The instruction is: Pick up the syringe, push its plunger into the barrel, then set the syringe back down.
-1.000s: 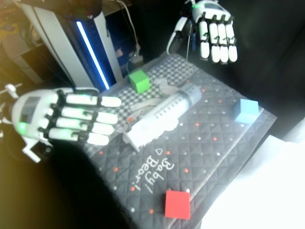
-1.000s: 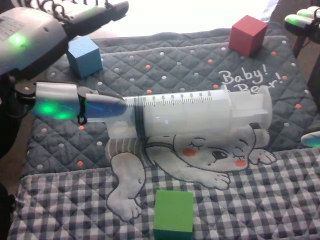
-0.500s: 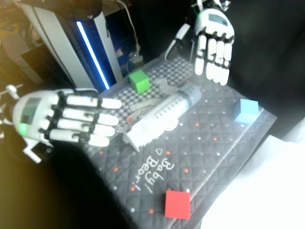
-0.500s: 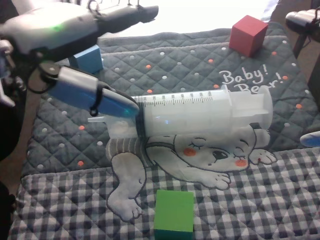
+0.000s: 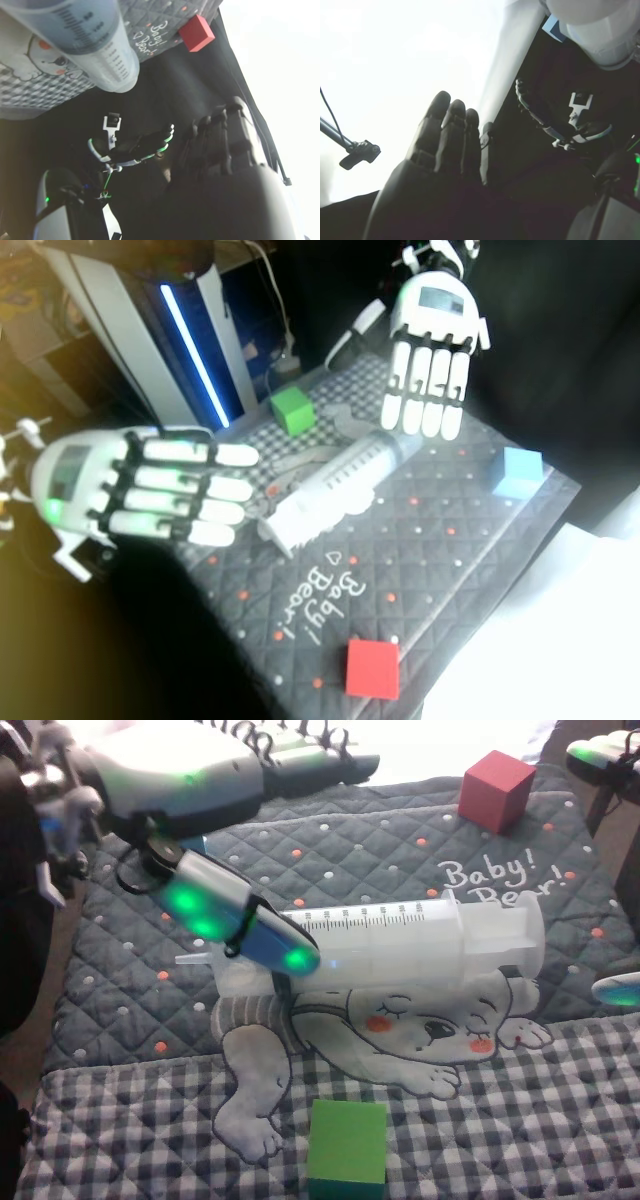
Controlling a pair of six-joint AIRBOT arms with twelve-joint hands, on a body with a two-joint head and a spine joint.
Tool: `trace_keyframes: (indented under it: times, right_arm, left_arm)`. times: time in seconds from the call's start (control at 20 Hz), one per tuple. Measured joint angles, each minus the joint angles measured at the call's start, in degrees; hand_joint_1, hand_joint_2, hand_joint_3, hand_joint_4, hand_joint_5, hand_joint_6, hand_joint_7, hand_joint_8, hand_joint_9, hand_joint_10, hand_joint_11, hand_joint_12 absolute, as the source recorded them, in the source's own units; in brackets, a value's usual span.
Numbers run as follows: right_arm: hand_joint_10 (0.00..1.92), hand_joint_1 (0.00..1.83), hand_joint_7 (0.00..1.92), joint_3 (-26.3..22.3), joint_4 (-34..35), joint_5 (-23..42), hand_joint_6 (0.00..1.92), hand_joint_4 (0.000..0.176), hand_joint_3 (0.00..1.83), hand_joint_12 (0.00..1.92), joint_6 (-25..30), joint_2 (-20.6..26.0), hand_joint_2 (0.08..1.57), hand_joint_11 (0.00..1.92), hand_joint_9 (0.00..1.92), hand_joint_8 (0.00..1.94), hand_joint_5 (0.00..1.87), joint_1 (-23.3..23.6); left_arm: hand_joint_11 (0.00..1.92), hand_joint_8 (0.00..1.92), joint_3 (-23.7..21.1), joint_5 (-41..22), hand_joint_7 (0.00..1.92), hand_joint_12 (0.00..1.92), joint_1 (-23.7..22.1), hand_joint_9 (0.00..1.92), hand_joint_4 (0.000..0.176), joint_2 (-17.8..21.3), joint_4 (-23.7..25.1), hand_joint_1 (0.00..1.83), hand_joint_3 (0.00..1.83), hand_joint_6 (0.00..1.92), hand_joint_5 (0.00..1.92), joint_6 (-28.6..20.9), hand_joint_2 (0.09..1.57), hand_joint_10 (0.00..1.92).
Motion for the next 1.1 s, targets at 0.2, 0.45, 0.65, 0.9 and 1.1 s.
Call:
trace_keyframes:
  times: [0.2,0.45,0.65,0.9,1.1]
  right_arm:
    - [0.0,0.68,0.19,0.0,-0.02,-0.07,0.0,0.088,0.0,0.47,-0.02,-0.11,0.72,0.0,0.19,0.0,0.2,0.11]
    - [0.0,0.67,0.16,0.0,0.13,-0.02,0.0,0.082,0.0,0.46,0.0,-0.48,0.7,0.0,0.18,0.0,0.19,0.37]
    - [0.0,0.68,0.15,0.0,-0.42,-0.04,0.0,0.074,0.0,0.43,0.0,-0.61,0.69,0.0,0.17,0.0,0.17,0.52]
    - [0.0,0.69,0.21,0.0,-0.44,0.02,0.0,0.065,0.0,0.53,0.0,-0.68,0.67,0.0,0.2,0.0,0.18,0.9]
    - [0.0,0.64,0.19,0.0,-0.48,0.17,0.0,0.068,0.01,0.53,0.0,-0.81,0.68,0.0,0.2,0.0,0.17,0.92]
  left_arm:
    - [0.04,0.0,2.99,0.44,0.0,0.01,0.02,0.0,0.0,-3.54,5.9,0.41,0.0,0.0,0.0,-7.56,0.77,0.0]
    - [0.06,0.0,4.85,0.92,0.0,0.02,1.75,0.0,0.0,-5.77,6.97,0.39,0.0,0.0,0.0,-9.81,0.76,0.0]
    - [0.03,0.0,4.5,1.05,0.0,0.01,2.25,0.0,0.0,-7.48,9.22,0.44,0.0,0.0,0.0,-9.84,0.77,0.0]
    - [0.0,0.0,4.9,2.34,0.0,0.0,4.04,0.0,0.0,-8.37,8.92,0.39,0.0,0.0,0.0,-9.79,0.79,0.0]
    - [0.0,0.0,5.73,3.89,0.0,0.0,4.42,0.0,0.0,-9.9,9.97,0.39,0.0,0.0,0.0,-9.79,0.78,0.0]
